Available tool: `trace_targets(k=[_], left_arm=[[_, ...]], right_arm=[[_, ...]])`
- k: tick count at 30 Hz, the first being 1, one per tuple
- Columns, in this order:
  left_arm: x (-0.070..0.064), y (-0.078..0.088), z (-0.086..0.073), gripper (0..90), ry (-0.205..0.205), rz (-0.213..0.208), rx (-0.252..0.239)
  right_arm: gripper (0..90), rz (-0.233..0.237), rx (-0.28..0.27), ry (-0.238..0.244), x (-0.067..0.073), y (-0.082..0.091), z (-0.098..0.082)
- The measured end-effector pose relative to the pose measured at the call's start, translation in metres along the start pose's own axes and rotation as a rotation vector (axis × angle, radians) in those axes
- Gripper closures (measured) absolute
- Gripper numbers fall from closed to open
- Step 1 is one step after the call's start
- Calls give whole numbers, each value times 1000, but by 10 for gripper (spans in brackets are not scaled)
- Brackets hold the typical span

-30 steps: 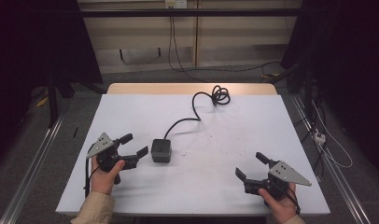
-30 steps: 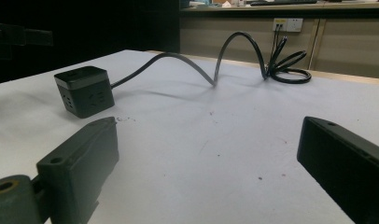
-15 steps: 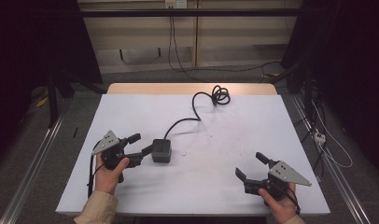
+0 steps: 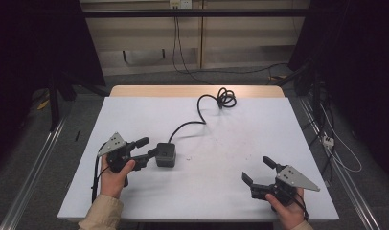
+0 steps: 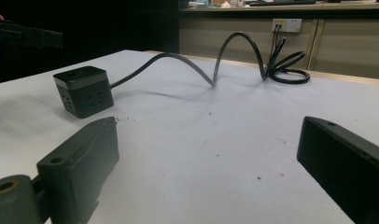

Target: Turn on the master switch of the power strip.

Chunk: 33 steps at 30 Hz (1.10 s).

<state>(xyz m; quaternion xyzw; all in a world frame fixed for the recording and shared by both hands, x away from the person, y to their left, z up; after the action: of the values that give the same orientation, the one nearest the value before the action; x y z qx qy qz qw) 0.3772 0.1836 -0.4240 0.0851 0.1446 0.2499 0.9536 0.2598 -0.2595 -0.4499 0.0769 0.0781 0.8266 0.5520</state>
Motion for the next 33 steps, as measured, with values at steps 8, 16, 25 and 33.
trace_targets(k=[8, 16, 25, 33], left_arm=[[0, -4, 1, 483, 2, -5, 19], [-1, -8, 2, 575, -5, -18, 35], [-2, -12, 4, 668, -15, -26, 52], [-2, -14, 4, 734, -13, -34, 63]], right_arm=[[51, 1, -1, 3, 0, 0, 0], [51, 1, -2, 1, 0, 0, 0], [51, 2, -3, 1, 0, 0, 0], [51, 2, -4, 2, 0, 0, 0]])
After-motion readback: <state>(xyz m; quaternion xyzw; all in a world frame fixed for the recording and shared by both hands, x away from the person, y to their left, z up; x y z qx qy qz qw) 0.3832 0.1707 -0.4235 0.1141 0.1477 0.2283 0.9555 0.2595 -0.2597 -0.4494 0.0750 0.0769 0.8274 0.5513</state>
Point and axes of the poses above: each handheld gripper's, and its own axes: y roughly backward along the jaws, z roughly out of its top, x roughly to its left, the point moved 1 cm from there along -y, roughly forward along the jaws, and after that the axes turned 7 degrees about -z, right-handed, at the moved point
